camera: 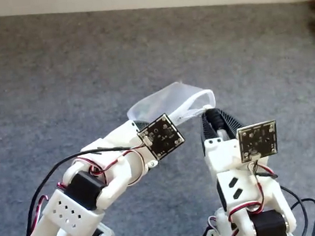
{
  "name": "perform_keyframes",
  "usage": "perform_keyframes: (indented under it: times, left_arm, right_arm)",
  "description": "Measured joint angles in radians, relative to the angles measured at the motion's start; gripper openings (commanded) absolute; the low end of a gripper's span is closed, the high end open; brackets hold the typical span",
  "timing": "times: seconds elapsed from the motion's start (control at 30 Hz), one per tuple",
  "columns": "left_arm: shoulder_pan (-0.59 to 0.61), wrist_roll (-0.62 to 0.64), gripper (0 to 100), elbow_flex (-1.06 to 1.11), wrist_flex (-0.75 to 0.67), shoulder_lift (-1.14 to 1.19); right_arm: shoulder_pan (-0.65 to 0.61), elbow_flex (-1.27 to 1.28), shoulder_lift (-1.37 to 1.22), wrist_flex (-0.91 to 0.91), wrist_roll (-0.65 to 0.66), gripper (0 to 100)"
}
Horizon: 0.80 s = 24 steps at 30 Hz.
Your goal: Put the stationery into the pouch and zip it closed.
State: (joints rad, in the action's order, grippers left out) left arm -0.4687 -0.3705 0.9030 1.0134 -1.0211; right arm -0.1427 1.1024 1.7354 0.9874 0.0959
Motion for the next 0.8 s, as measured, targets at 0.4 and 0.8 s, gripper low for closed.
perform_keyframes:
  times: [0.4, 0.8]
  left_arm:
    - [0.0, 0.0, 0, 0.0, 0.0, 0.002]
    - [0.0, 0.0, 0, 0.002, 0.0, 0.002]
  right_arm:
    - [0.037, 0.0, 0.0, -0.002, 0.0, 0.5]
    - [0.115, 0.0, 0.0, -0.002, 0.0, 0.5]
